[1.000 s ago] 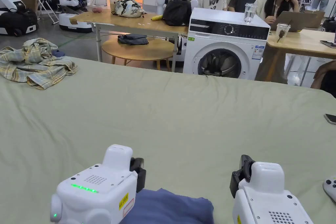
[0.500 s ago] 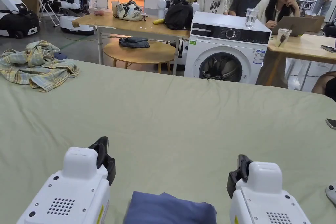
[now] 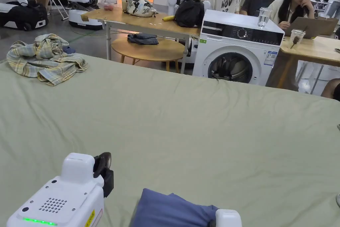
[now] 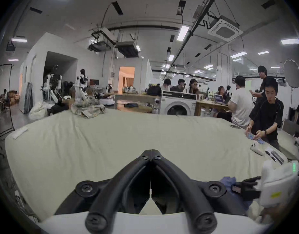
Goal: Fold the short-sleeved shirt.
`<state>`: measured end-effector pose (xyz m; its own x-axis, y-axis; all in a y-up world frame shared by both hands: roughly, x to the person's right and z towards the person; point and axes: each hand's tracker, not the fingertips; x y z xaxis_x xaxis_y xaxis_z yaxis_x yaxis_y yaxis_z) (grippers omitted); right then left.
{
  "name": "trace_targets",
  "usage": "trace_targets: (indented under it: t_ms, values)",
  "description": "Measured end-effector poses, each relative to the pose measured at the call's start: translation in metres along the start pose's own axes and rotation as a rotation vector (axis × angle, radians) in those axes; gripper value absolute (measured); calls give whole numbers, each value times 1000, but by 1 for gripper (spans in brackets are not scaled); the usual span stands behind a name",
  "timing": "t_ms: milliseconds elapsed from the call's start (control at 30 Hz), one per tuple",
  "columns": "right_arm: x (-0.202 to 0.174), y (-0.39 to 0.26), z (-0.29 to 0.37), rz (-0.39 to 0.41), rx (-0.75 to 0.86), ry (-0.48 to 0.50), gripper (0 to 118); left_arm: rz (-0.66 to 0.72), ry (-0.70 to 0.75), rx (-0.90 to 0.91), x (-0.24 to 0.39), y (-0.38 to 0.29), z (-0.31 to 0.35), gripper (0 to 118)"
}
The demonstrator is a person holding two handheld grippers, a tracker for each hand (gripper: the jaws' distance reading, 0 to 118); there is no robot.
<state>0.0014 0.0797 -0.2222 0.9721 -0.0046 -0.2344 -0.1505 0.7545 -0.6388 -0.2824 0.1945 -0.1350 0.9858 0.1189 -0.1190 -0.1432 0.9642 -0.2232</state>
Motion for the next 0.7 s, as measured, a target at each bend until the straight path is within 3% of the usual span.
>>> trace_targets:
  t_ms: [300,333,433,700]
  values:
    - [-1,6,-2,17,-28,5,0,88,-233,-437,-42,-13,-34,0]
    - [0,6,-1,17,-30,8,0,127,-284,-480,-48,-15,-39,14]
    - [2,7,-1,18,-35,18,0,279,-414,-670,-69,-25,-65,80]
    - [3,9,1,17,-42,27,0,637,-714,-829,-98,-62,-109,81]
